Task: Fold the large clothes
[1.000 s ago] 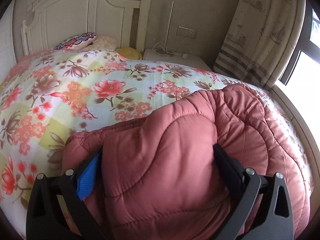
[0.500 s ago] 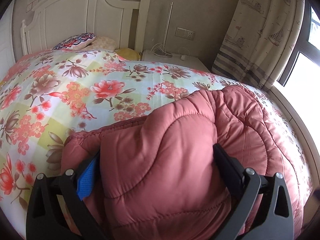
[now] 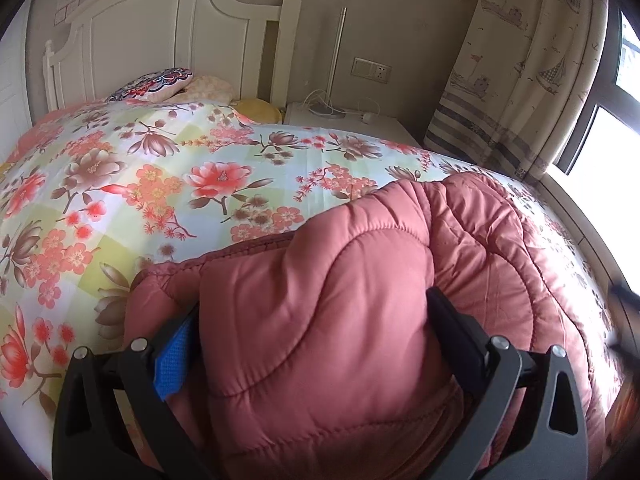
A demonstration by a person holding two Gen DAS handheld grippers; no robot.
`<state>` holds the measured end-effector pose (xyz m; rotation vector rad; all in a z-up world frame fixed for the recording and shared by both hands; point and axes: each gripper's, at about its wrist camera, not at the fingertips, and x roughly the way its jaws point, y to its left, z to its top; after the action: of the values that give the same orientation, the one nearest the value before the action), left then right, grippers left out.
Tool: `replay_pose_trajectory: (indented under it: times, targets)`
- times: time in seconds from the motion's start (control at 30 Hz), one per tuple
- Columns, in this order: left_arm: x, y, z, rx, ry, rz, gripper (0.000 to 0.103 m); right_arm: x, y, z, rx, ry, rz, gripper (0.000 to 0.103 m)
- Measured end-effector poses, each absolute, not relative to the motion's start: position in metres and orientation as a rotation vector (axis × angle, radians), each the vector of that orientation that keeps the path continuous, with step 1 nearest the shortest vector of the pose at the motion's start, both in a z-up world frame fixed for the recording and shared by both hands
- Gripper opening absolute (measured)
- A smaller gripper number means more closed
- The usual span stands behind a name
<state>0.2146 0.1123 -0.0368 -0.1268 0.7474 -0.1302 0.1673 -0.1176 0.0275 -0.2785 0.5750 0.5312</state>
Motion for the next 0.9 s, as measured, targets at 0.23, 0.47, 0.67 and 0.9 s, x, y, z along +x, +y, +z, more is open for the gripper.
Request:
replay_pose_trajectory:
  times: [0.23, 0.47, 0.67, 0.9]
  targets:
    - [0.215, 0.113, -0.037, -0.128, 0.748, -0.131, 0.101, 0.3, -0.12, 0.025, -0.119, 0.719, 0.46, 0.045]
    - [0.216, 0.111, -0.037, -0.112, 0.755, -0.116, 0.101, 0.317, -0.11, -0.023, -0.159, 0.848, 0.481, 0.044]
    - [0.215, 0.112, -0.038, -0.113, 0.753, -0.115, 0.101, 0.349, -0.113, 0.005, -0.139, 0.767, 0.397, 0.044]
    - [0.217, 0.112, -0.039, -0.103, 0.756, -0.101, 0.101, 0.373, -0.097, -0.037, -0.195, 0.936, 0.361, 0.044]
